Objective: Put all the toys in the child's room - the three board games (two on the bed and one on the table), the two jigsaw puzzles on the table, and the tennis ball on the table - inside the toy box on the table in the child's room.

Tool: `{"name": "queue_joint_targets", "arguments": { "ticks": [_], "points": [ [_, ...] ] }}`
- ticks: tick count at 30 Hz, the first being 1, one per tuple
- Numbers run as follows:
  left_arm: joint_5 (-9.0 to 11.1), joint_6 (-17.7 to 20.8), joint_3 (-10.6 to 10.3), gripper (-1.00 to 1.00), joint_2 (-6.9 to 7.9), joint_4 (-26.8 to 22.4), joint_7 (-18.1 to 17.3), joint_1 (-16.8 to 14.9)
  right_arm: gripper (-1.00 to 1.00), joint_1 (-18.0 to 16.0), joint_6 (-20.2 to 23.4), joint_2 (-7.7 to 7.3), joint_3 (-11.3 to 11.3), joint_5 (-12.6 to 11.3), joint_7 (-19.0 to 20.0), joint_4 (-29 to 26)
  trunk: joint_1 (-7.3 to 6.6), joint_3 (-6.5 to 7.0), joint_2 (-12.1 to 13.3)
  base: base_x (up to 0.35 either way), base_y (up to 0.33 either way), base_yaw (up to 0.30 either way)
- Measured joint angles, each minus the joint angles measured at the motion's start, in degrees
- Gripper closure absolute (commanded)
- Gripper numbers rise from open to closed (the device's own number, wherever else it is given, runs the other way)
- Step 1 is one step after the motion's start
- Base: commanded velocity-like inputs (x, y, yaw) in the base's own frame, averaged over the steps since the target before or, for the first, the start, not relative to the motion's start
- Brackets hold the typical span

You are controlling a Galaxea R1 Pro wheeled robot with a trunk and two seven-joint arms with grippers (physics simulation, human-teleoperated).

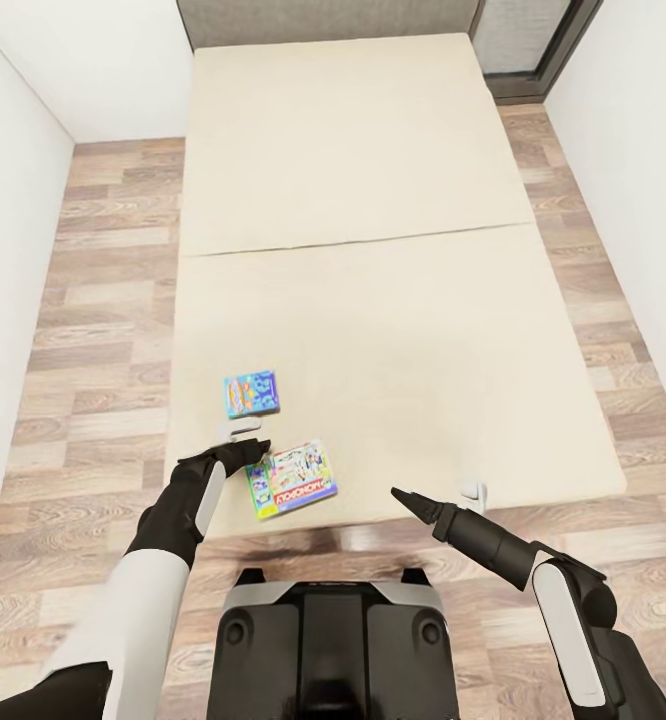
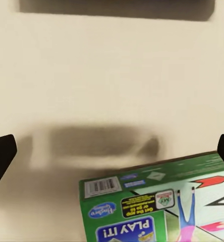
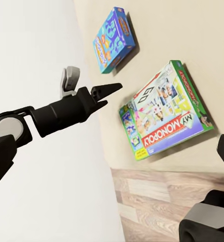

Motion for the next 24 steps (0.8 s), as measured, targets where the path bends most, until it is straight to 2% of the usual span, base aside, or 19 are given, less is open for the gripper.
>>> {"name": "queue_joint_targets", "arguments": {
  "ticks": [10, 24],
  "points": [
    [-0.1, -0.2, 0.0, -1.0, -0.01, 0.0, 0.0, 0.0, -1.0, 0.0, -0.1, 0.0, 0.0, 0.0, 0.1, 0.0, 0.0, -0.78, 0.0, 0.0, 0.0, 0.0],
    [-0.1, 0.2, 0.0, -1.0, -0.01, 0.0, 0.0, 0.0, -1.0, 0.0, -0.1, 0.0, 0.0, 0.0, 0.1, 0.0, 0.0, -0.93, 0.0, 0.0, 0.0, 0.0]
  ]
}}
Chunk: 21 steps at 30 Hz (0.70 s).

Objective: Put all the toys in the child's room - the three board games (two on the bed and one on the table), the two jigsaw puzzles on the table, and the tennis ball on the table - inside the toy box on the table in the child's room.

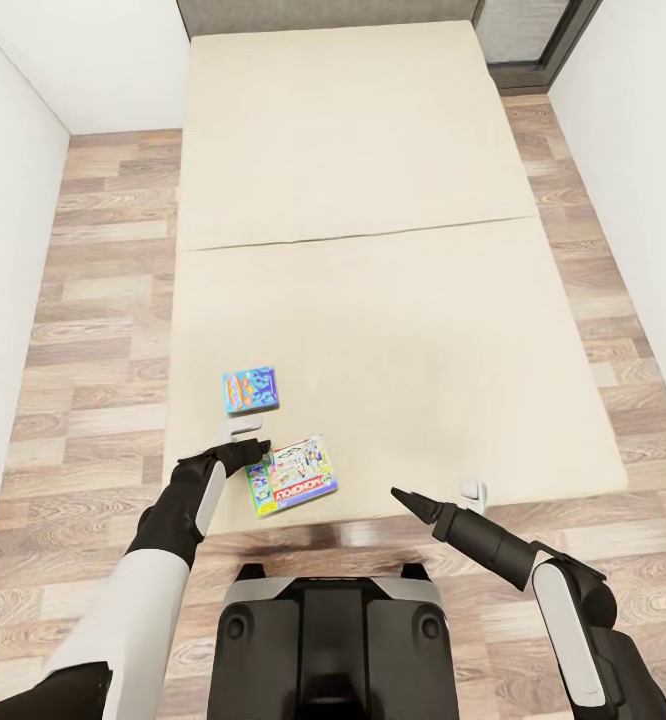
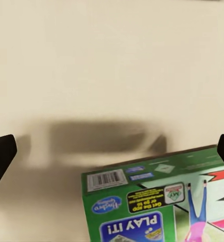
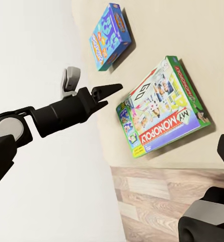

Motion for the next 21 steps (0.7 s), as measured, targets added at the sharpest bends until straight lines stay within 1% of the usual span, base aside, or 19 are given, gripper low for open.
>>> {"name": "queue_joint_targets", "arguments": {
  "ticks": [10, 21],
  "points": [
    [0.4, 0.2, 0.2, -1.0, 0.03, 0.0, 0.0, 0.0, -1.0, 0.0, -0.1, 0.0, 0.0, 0.0, 0.0, 0.0, 0.0, -0.01, 0.0, 0.0, 0.0, 0.0],
    [0.5, 0.1, 0.4, -1.0, 0.08, 0.0, 0.0, 0.0, -1.0, 0.0, -1.4, 0.0, 0.0, 0.0, 0.0, 0.0, 0.0, -0.01, 0.0, 0.0, 0.0, 0.0]
  ]
}}
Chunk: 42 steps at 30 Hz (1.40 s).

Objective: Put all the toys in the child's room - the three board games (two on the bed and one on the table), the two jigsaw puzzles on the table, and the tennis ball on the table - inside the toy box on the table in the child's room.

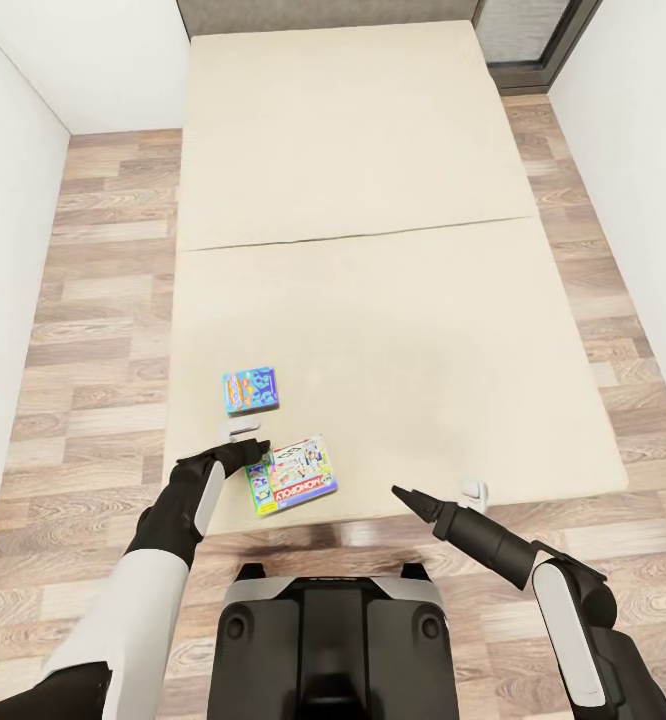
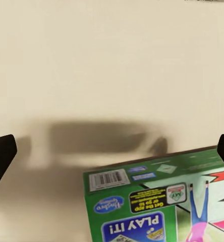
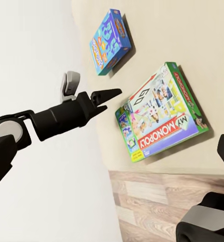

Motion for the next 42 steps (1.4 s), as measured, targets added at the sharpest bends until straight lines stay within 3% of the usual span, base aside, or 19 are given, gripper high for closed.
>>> {"name": "queue_joint_targets", "arguments": {
  "ticks": [42],
  "points": [
    [-0.5, -0.3, 0.3, -1.0, -0.07, -0.3, 0.2, 0.0, -1.0, 0.0, -0.3, 0.05, 0.1, 0.0, 0.0, 0.0, -0.03, -2.84, 0.0, 0.0, 0.0, 0.0]
  ]
}}
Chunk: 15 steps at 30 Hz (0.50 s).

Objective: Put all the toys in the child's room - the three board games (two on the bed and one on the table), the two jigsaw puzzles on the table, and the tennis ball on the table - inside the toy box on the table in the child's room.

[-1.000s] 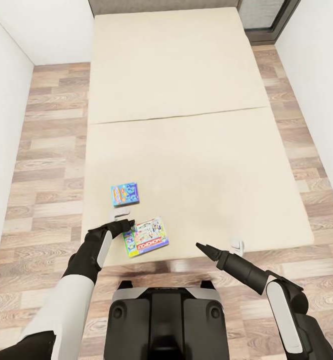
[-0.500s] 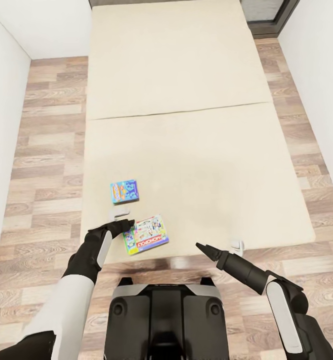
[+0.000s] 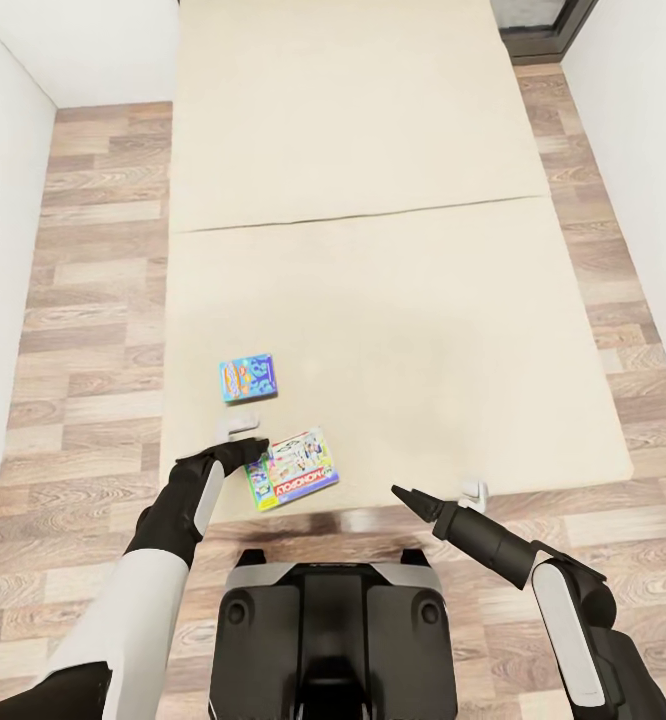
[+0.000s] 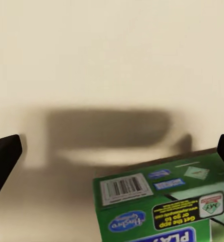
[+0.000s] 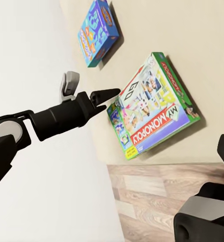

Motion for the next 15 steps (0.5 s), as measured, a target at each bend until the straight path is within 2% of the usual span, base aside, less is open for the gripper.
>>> {"name": "queue_joint_targets", "arguments": {
  "ticks": [15],
  "points": [
    [0.0, 0.1, 0.0, -1.0, -0.01, -0.2, 0.1, 0.0, -1.0, 0.0, 0.0, 0.03, 0.0, 0.0, 0.0, 0.0, 0.0, -0.09, 0.0, 0.0, 0.0, 0.0]
  ]
}}
